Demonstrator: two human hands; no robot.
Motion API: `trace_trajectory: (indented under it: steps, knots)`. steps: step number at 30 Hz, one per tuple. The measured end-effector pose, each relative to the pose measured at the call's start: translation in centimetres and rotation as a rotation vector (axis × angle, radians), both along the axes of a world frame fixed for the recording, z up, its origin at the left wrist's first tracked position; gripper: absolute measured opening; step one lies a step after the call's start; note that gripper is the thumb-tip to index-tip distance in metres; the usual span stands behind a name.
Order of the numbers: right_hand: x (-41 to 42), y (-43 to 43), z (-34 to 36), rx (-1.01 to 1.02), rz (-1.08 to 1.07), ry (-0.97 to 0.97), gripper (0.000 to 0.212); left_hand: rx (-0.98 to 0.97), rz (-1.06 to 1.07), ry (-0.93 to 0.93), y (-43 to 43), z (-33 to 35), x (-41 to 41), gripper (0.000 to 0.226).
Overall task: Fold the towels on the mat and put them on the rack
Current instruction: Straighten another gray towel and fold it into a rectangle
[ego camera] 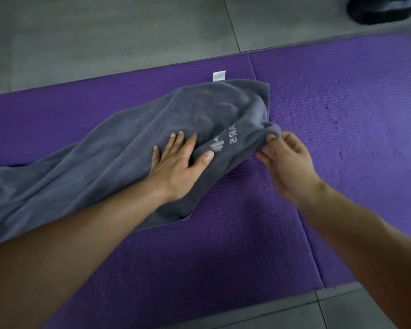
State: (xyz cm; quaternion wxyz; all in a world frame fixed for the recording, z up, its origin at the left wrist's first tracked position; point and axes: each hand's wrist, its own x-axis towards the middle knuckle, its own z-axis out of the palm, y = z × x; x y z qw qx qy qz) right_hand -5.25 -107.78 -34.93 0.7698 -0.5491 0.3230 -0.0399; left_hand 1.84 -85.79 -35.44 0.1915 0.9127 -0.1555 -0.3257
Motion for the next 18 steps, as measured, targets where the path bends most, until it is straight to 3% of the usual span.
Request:
trace_trajectory:
  steps: [2, 5, 9, 11, 14, 18]
  knots:
    - [0.5, -1.0, 0.8, 0.151, -0.067, -0.038, 0.017, 0.012, 0.02, 0.003, -0.2, 0.2, 0.0, 0.077]
    - [-0.1, -2.9, 1.1, 0.112, -0.067, 0.012, 0.022, 0.055, 0.007, 0.004, -0.4, 0.3, 0.1, 0.076]
    - [-2.6, -5.5, 0.0, -0.339, 0.014, 0.285, 0.022, 0.125, -0.023, -0.011, -0.6, 0.2, -0.1, 0.078]
    - [-4.0, -6.5, -0.5, -0.459, 0.074, 0.371, 0.027, 0.157, -0.044, -0.029, -0.9, -0.1, -0.3, 0.079]
    - [-5.3, -6.6, -0.6, -0.449, 0.269, 0.398, 0.028, 0.19, -0.07, -0.063, -1.3, -0.9, -0.6, 0.081]
    - [-5.9, -5.3, -0.9, -0.766, 0.44, 0.351, 0.025, 0.185, -0.077, -0.105, -2.0, -1.4, -0.4, 0.081]
